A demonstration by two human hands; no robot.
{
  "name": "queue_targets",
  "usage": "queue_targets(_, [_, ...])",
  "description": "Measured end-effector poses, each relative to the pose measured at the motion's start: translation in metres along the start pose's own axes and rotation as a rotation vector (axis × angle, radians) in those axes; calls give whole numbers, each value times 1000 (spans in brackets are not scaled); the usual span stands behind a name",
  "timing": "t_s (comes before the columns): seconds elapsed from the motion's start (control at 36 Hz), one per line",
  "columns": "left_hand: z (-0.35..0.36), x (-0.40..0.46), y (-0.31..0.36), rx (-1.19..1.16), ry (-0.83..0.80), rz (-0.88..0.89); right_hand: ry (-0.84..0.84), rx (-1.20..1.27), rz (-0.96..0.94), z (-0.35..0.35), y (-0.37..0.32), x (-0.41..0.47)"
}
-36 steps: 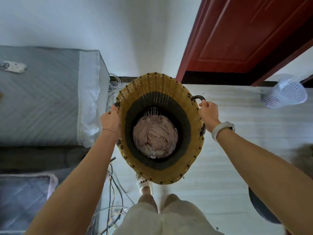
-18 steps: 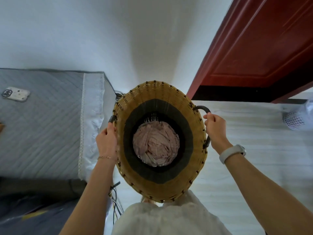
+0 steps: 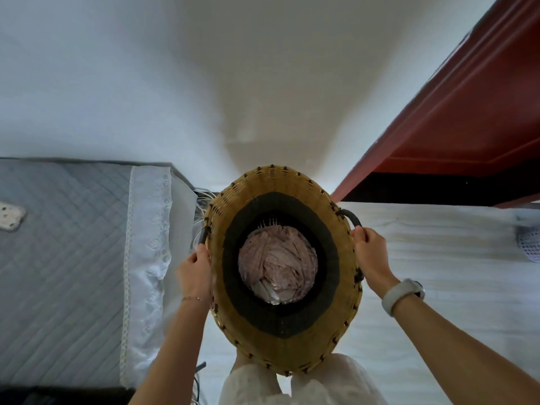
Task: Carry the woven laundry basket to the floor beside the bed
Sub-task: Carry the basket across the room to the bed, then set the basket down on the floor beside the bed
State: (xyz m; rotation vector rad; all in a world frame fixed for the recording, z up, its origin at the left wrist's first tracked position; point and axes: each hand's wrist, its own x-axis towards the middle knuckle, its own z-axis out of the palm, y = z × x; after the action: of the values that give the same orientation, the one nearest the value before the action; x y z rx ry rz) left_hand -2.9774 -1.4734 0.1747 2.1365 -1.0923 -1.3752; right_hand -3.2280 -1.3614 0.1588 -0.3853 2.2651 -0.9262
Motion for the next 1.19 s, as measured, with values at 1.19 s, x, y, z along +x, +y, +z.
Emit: queue_targets(1.19, [89, 258, -38, 775, -6, 240, 80, -228, -129, 203, 20, 162])
